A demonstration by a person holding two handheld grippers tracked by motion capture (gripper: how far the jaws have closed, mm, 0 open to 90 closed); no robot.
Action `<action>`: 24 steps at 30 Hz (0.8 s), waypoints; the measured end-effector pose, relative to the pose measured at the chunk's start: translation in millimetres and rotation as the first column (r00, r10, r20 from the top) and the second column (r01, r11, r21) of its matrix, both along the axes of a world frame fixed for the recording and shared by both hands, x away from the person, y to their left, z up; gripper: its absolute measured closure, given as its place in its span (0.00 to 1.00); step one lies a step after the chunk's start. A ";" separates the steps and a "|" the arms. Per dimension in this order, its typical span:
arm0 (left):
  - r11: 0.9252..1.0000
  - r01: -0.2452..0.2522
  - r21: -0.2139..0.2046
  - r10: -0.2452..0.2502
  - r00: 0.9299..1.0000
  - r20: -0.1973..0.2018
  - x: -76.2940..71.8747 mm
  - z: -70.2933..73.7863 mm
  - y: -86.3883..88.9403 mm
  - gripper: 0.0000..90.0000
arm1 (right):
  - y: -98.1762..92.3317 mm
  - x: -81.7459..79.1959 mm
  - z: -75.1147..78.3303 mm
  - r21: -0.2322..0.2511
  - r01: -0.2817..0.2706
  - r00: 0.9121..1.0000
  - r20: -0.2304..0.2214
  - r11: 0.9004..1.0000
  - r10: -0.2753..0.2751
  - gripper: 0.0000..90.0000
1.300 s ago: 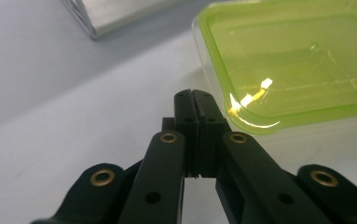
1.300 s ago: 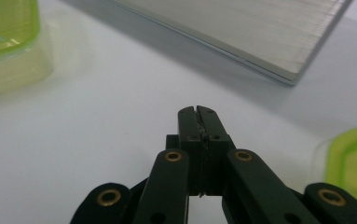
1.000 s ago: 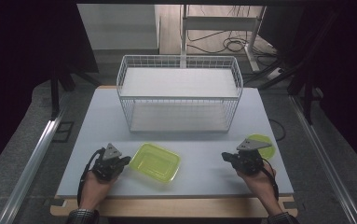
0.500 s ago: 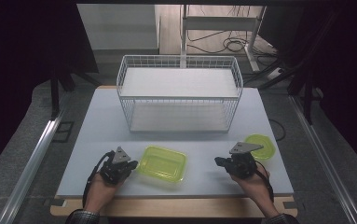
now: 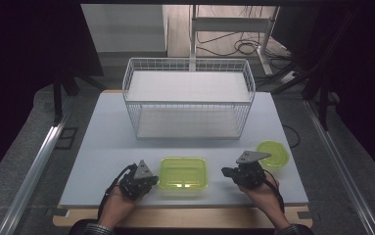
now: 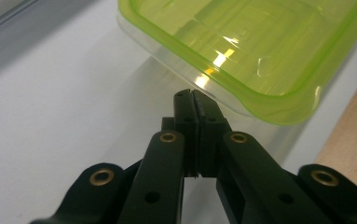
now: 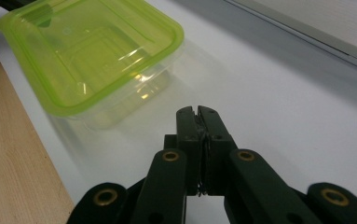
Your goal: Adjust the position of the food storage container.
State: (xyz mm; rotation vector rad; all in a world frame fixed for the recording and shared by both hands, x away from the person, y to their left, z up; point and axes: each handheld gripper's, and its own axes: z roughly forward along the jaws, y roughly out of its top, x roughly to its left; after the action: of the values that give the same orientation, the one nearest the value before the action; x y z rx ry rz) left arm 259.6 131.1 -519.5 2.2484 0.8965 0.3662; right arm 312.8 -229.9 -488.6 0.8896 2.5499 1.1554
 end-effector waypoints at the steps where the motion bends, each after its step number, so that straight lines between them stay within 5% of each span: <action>1: 1.000 0.011 -0.005 -0.011 1.000 -0.004 -0.4 0.0 -2.4 1.00 | -0.1 0.2 -0.2 0.000 0.000 1.000 -0.001 1.000 0.000 0.97; 13: 0.994 0.109 -0.016 -0.109 0.994 -0.011 -9.3 -1.5 -34.9 0.99 | -2.3 1.7 -0.5 -0.005 0.009 1.000 0.000 1.000 -0.009 0.96; 19: 0.997 0.074 -0.029 -0.074 0.997 -0.011 -7.6 -0.5 -25.8 0.96 | -3.9 1.6 0.4 -0.004 0.013 1.000 0.004 1.000 -0.013 0.95; 24: 0.999 0.033 -0.015 -0.033 0.999 0.015 -12.7 -0.1 -15.2 0.72 | -5.3 0.8 1.2 -0.001 0.022 1.000 0.012 1.000 -0.022 0.85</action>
State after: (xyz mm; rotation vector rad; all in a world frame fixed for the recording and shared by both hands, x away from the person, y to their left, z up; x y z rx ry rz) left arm 246.9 115.9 -519.6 2.2408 0.8510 0.3599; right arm 313.6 -235.1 -487.4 0.9060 2.5244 1.1499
